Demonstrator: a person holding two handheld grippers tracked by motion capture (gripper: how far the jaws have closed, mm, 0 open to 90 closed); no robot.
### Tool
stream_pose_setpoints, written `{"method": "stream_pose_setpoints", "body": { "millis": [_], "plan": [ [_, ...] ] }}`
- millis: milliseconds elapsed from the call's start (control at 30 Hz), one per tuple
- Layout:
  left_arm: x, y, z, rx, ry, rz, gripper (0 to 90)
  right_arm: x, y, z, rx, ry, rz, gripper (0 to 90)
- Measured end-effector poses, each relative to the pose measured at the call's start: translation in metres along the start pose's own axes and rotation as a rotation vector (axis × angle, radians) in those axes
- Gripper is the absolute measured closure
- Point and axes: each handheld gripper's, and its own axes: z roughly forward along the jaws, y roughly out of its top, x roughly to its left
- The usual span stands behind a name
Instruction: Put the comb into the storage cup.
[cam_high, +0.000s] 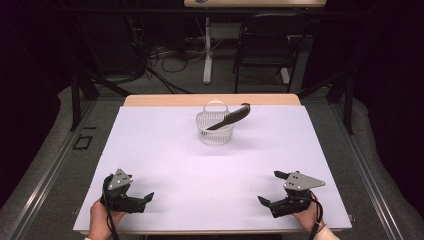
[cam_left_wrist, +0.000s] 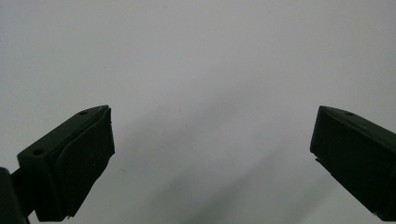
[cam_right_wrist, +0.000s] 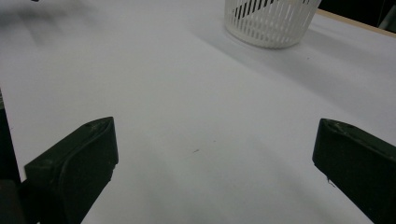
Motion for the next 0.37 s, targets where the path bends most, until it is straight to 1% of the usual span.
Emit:
{"method": "stream_pose_setpoints", "body": {
  "millis": [133, 233, 300, 367],
  "plan": [
    [0.0007, -0.0030, 0.0020, 0.003, -0.009, -0.014, 0.0, 0.0000, 0.0002, -0.0003, 0.000, -0.002, -0.005, 0.0],
    [0.0011, -0.0035, 0.0019, 0.003, -0.003, -0.003, 0.0, 0.0000, 0.0002, -0.0006, -0.002, -0.002, -0.005, 0.0],
    [0.0022, -0.0040, 0.0019, -0.001, -0.014, -0.008, 0.0, -0.0001, 0.0003, -0.0006, -0.004, -0.004, -0.010, 0.0],
    [0.0031, -0.0046, 0.0018, 0.003, -0.015, -0.011, 0.0, -0.0004, 0.0003, -0.0010, -0.005, -0.007, -0.011, 0.0]
  ]
}}
